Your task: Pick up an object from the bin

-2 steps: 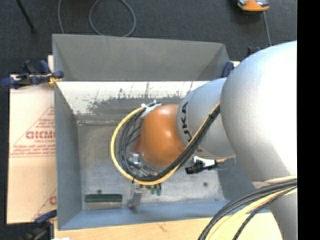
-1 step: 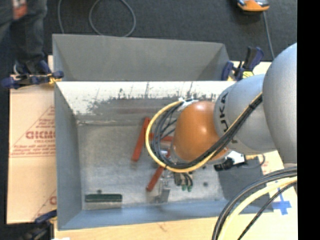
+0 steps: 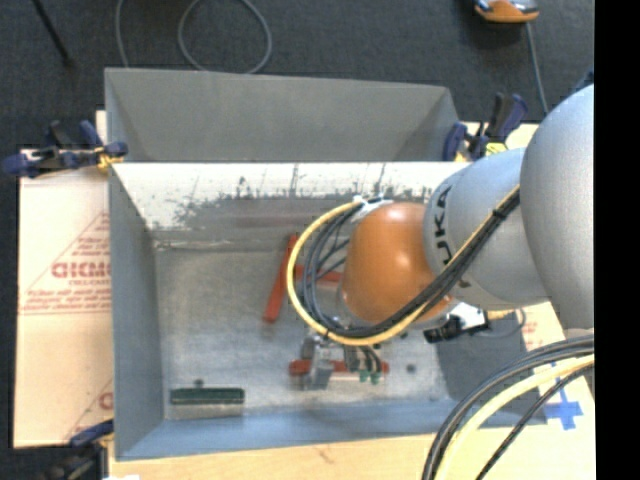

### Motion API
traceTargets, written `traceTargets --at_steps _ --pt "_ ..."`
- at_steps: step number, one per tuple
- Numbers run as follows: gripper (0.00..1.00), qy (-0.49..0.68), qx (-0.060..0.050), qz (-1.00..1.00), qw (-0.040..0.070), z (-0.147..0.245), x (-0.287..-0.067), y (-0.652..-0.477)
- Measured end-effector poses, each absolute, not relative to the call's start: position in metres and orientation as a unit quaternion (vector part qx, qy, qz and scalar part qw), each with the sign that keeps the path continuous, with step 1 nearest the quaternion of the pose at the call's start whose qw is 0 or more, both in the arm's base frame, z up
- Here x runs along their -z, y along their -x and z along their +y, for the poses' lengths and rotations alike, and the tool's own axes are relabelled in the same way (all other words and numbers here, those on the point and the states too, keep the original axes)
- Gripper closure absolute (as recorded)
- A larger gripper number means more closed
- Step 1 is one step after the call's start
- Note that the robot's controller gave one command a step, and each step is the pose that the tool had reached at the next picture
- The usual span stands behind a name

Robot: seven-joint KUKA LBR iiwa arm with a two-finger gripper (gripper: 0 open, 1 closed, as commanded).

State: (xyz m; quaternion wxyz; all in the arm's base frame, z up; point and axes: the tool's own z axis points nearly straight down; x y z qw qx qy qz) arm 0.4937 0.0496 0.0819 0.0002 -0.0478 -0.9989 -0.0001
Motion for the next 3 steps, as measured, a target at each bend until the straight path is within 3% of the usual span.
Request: traceTargets --at_steps 1,2,3 --pt "1.0 0.063 0.002 -0.998 -0.002 0.109 -0.136 -0.482" --pt "1.0 0.075 0.003 -0.997 -0.006 0.145 -0.217 -0.509" --pt "1.0 0.146 0.001 -0.989 -0.001 0.18 -0.185 -0.53"
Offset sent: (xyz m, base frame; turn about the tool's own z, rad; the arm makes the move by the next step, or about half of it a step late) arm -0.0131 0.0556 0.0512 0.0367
